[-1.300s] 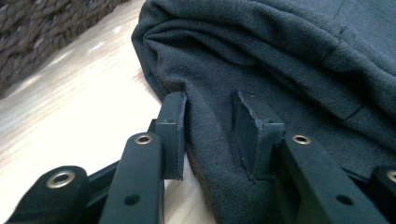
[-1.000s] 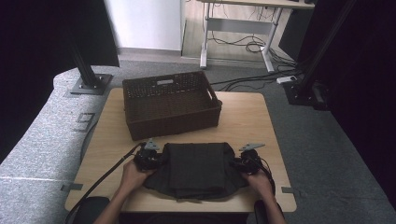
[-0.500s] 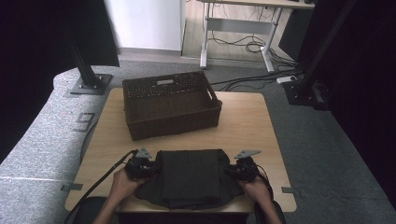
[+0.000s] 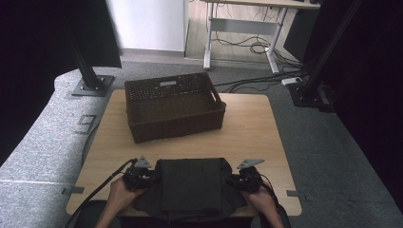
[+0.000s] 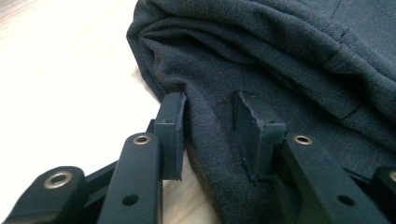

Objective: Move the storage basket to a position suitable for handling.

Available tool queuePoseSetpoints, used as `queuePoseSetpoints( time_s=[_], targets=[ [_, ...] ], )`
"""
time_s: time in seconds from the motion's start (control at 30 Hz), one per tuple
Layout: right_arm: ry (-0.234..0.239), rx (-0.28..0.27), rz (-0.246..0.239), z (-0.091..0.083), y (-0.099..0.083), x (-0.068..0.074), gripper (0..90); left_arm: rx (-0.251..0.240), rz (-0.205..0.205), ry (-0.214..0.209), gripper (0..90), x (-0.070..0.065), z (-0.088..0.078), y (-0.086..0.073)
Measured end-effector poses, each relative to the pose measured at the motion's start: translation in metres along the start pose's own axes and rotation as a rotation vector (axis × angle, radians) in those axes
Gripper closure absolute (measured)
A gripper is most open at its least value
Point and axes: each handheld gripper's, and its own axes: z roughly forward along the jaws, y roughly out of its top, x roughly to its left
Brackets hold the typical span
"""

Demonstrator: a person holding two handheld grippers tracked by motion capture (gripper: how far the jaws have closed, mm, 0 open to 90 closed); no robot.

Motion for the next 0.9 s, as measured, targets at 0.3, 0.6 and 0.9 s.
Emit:
queuePoseSetpoints(
  time_s=[0.3, 0.6, 0.9],
  targets=[
    [0.019, 0.0, -0.005, -0.006, -0.009, 0.009, 68.4, -0.004, -0.012, -0.021, 62.3, -0.008, -0.006, -0.01],
    [0.009, 0.017, -0.027, -0.009, -0.012, 0.017, 67.7, -0.005, -0.013, -0.034, 61.8, -0.012, -0.01, -0.016],
    [-0.007, 0.029, -0.021, -0.012, -0.009, 0.01, 52.3, -0.008, -0.047, -0.027, 35.5, 0.0, -0.012, -0.012]
  ],
)
